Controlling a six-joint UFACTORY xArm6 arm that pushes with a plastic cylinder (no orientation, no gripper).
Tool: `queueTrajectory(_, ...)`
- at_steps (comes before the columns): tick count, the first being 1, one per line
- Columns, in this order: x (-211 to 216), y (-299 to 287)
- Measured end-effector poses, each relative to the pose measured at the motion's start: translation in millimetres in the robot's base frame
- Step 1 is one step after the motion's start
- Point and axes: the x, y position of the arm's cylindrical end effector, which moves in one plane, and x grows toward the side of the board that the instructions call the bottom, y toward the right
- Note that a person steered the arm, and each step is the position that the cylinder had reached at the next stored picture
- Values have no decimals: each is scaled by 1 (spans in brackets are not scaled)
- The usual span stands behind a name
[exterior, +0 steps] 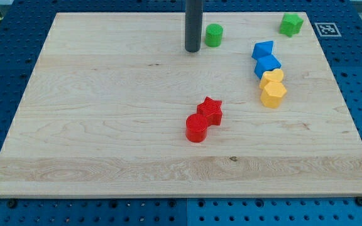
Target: Move green circle towards green star
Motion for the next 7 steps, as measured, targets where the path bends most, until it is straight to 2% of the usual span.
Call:
queueTrajectory(2,-15,21)
queueTrajectory(4,-34,85)
queueTrajectory(6,-34,86)
queueTrajectory(7,-35,55)
